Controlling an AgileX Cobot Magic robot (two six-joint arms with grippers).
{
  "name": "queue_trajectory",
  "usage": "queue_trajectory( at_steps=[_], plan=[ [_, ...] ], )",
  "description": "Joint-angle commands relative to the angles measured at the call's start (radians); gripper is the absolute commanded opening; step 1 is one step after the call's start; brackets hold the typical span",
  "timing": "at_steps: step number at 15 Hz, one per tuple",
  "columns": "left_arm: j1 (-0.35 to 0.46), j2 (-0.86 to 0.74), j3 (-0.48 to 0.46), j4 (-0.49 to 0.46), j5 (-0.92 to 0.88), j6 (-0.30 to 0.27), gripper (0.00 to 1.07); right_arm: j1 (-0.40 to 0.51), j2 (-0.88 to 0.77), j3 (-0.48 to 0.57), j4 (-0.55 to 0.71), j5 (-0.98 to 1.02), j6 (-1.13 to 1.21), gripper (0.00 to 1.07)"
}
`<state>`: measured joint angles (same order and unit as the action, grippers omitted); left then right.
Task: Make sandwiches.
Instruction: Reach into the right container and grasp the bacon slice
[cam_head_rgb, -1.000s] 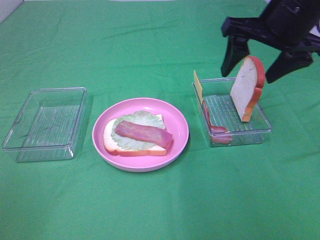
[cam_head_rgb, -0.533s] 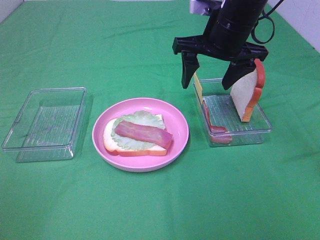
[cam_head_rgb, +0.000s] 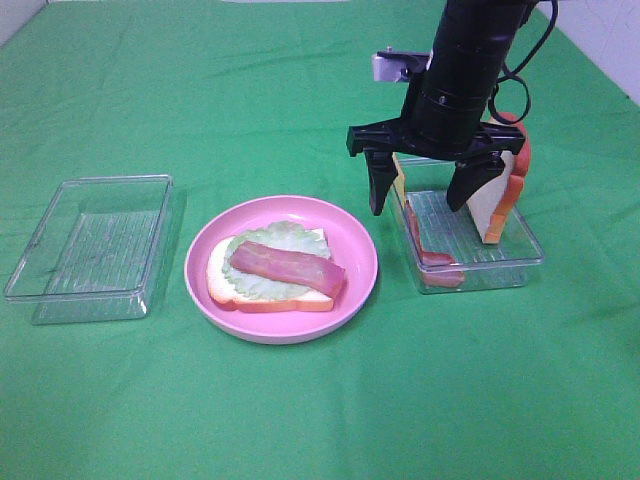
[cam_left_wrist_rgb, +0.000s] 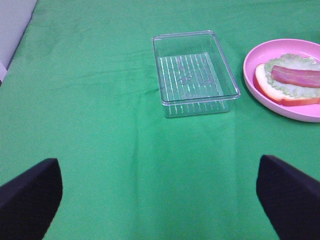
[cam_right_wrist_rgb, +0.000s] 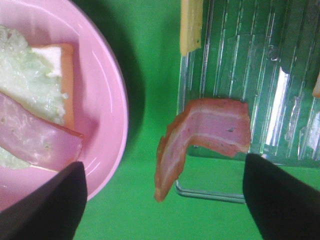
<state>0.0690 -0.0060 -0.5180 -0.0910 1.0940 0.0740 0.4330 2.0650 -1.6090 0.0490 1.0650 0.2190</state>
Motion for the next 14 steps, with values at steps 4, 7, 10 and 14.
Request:
queue_trajectory(
  at_steps=[4,7,10,14],
  plan=[
    [-0.005,-0.015,0.002,-0.01,-0.016,-0.008,1.01,0.0,0.06,-0.002,-0.003,-0.028,-0.01,0.82],
    [-0.005,-0.015,0.002,-0.01,-0.016,-0.008,1.01,0.0,0.08,-0.002,-0.002,-0.027,-0.01,0.8],
    [-0.005,-0.015,0.002,-0.01,-0.016,-0.008,1.01,0.0,0.08,-0.002,-0.002,-0.024,-0.008,0.65],
    [-0.005,-0.015,0.002,-0.01,-0.016,-0.008,1.01,0.0,0.08,-0.002,-0.002,-0.021,-0.007,0.6]
  ],
)
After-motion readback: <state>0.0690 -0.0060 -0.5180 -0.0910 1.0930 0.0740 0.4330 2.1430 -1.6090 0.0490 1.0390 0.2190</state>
